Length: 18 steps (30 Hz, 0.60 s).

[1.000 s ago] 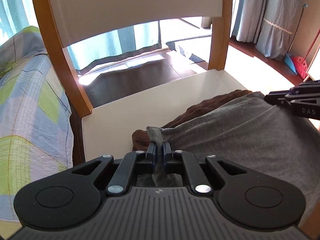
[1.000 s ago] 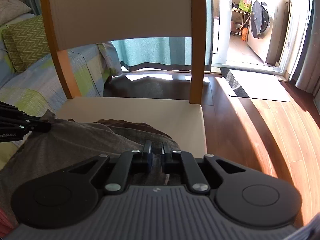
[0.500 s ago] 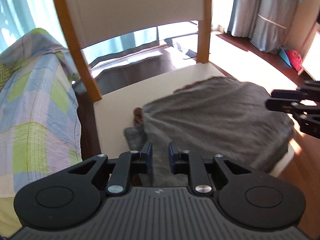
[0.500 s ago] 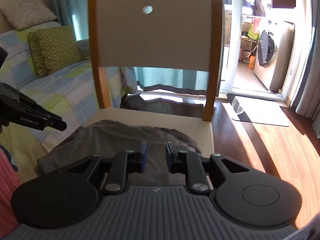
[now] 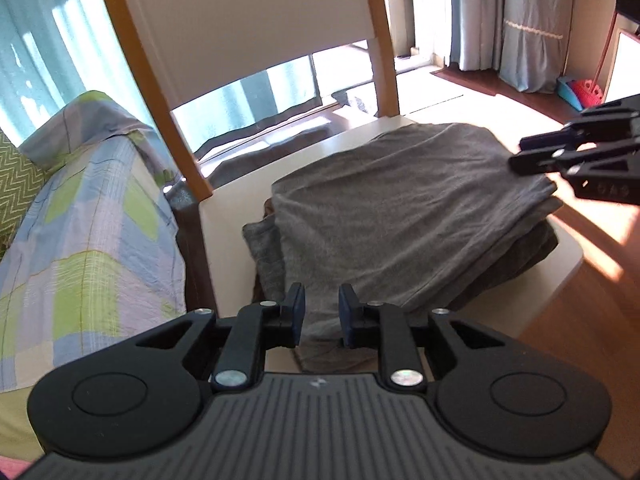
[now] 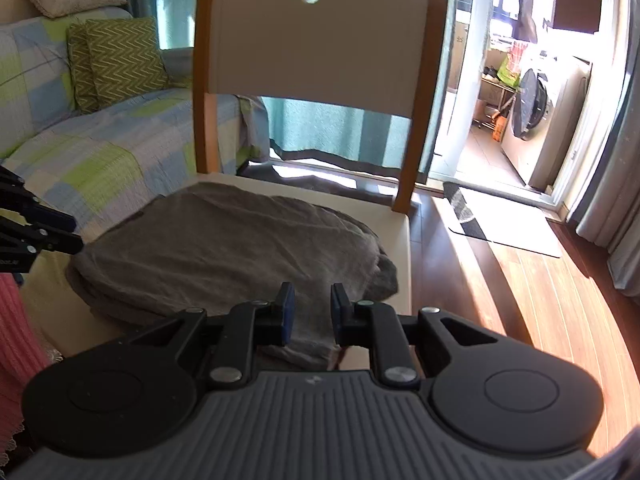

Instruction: Fold clothes

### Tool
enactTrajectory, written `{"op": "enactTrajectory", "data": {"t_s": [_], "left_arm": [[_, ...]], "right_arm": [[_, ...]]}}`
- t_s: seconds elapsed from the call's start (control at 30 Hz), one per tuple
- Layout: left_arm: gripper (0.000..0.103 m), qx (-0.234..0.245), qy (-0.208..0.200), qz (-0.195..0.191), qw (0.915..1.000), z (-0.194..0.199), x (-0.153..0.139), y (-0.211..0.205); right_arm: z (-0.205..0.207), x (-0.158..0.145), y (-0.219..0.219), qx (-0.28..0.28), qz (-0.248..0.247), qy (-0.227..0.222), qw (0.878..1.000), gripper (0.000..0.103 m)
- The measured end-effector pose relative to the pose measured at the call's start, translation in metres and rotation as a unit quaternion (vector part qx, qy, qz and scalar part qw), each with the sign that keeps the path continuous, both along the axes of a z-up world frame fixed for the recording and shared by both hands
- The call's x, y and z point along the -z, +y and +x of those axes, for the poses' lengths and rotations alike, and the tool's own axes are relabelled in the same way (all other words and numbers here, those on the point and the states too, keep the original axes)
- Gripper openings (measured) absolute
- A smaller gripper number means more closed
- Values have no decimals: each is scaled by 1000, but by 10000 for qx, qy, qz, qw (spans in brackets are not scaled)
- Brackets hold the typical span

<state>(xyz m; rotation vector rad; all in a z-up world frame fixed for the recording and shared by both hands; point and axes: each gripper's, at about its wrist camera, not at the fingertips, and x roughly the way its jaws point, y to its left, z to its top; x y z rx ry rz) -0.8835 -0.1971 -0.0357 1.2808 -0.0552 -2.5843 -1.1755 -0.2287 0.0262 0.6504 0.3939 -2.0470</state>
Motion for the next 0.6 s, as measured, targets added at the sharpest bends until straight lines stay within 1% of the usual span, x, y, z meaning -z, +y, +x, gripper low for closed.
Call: {"op": "enactTrajectory", "data": {"t_s": [0.07, 0.1, 0.13, 0.17, 0.2, 0.23, 0.3, 0.33, 0.4, 0.43, 0.47, 0.5, 0.57, 0.6], "left_arm": [[28, 54, -181, 64, 9998, -4, 12, 5], [28, 41, -299, 10, 9995, -4, 20, 7], [28, 9, -415, -81, 9991, -3, 27, 8], [28, -14, -496, -132, 9987, 1, 32, 8], [28, -29, -523, -126, 9985, 7, 30, 7], [28, -42, -521, -123, 9986, 11, 26, 5], [28, -73, -352, -185, 9992, 8, 12, -3], [27, -104, -222, -195, 9995, 2, 4, -8], [27, -135, 100, -83, 9998, -24, -10, -22], [27, -109, 179, -38, 9998, -35, -13, -28], [28, -45, 247, 20, 9997, -48, -14, -35], [28, 35, 287, 61, 9996, -65, -13, -41], [27, 114, 269, 79, 9995, -86, -9, -45], [27, 160, 258, 98, 9995, -94, -6, -44]], "right_arm": [[6, 6, -16, -152, 140, -84, 9998, 18], [8, 9, -25, -218, 228, -125, 9994, 18], [12, 20, -24, -227, 395, -118, 9989, 18], [12, 22, -18, -176, 445, -93, 9988, 18], [11, 20, -12, -113, 457, -67, 9989, 23], [9, 18, -6, -51, 469, -40, 9989, 26], [6, 11, 2, 52, 431, 61, 9990, 25], [1, 5, 0, 79, 307, 144, 9994, 25], [-8, -6, -12, 80, 61, 285, 9995, 24], [-14, -10, -22, 41, -35, 338, 9994, 22], [-18, -11, -29, 2, -95, 379, 9992, 21], [-38, -17, -31, -90, -171, 410, 9990, 19], [-58, -16, -53, -154, -134, 460, 9987, 17], [-66, -14, -60, -220, -125, 388, 9989, 17]]}}
